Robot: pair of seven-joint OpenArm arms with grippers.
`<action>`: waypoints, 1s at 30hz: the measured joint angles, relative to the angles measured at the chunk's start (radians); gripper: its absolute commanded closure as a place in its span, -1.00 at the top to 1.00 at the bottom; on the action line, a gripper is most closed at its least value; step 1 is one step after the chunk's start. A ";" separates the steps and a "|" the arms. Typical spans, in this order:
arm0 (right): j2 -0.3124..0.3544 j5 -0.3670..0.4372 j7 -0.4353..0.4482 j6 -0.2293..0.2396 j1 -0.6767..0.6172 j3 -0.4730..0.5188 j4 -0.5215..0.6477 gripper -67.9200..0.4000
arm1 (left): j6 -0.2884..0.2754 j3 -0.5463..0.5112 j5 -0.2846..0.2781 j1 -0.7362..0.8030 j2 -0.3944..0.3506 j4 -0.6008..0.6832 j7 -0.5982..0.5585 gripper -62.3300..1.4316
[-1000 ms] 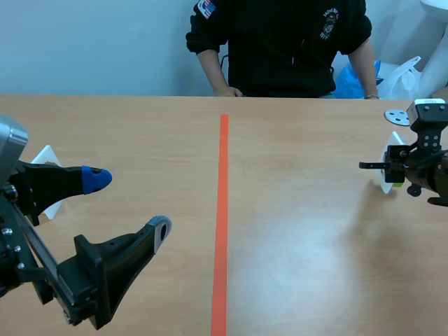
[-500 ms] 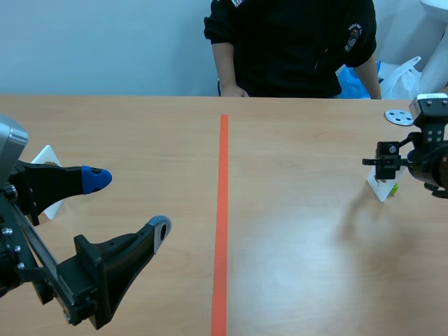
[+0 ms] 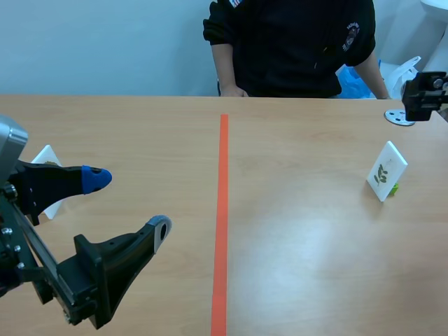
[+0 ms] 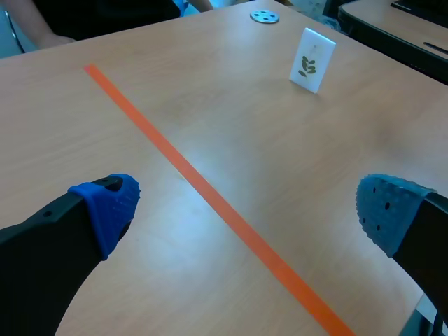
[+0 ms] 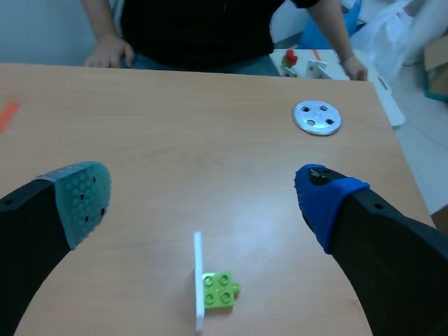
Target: Sort the leaf by its shape. The table is split by an orange tape line. A compound leaf with several leaflets goes to the left side, a simple leaf with one blade goes to the right side. Return to the home posture when a red brick is placed on the table.
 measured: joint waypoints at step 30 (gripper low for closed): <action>-0.116 0.151 -0.026 0.179 -0.863 0.081 0.776 1.00 | 0.007 -0.016 0.000 0.000 -0.003 0.000 0.001 1.00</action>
